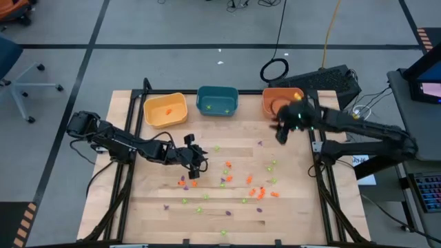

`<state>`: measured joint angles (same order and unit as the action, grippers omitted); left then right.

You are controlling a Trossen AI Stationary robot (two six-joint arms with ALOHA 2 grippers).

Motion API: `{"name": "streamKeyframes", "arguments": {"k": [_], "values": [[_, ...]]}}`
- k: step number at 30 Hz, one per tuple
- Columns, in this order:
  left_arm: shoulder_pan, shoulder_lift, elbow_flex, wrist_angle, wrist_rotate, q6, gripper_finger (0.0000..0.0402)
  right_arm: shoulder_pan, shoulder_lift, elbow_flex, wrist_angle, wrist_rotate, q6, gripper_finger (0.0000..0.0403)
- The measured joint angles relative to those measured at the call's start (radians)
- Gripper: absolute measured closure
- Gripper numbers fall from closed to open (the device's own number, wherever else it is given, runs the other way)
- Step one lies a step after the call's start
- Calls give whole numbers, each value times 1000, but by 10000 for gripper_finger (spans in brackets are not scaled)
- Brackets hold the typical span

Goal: Sort Halloween decoration
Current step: Put the violet witch hat toy into the orange bin

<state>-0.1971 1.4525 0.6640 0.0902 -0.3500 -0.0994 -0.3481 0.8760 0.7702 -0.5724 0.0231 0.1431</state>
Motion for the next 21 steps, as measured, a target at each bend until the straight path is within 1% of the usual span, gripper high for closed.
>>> {"name": "streamKeyframes", "arguments": {"k": [4, 6, 9, 12, 15, 19, 21], "values": [[-16, 0, 0, 1, 1, -7, 294, 135, -38, -143, 178, 13, 47, 268], [-25, 0, 0, -1, 2, -24, 294, 198, -34, -206, 291, 33, 53, 268], [-43, 0, 0, -2, 10, -27, 294, 276, -9, -273, 443, 34, 46, 268], [-66, 0, 0, -4, 17, -52, 294, 352, 25, -301, 527, 80, 48, 268], [-91, 0, 0, -15, 38, -60, 294, 424, 71, -311, 563, 145, 47, 268], [-128, 0, 0, -67, 46, -84, 294, 507, 143, -311, 607, 213, 61, 268], [-144, 0, 7, -120, 45, -115, 294, 542, 180, -311, 645, 217, 66, 268]]}}
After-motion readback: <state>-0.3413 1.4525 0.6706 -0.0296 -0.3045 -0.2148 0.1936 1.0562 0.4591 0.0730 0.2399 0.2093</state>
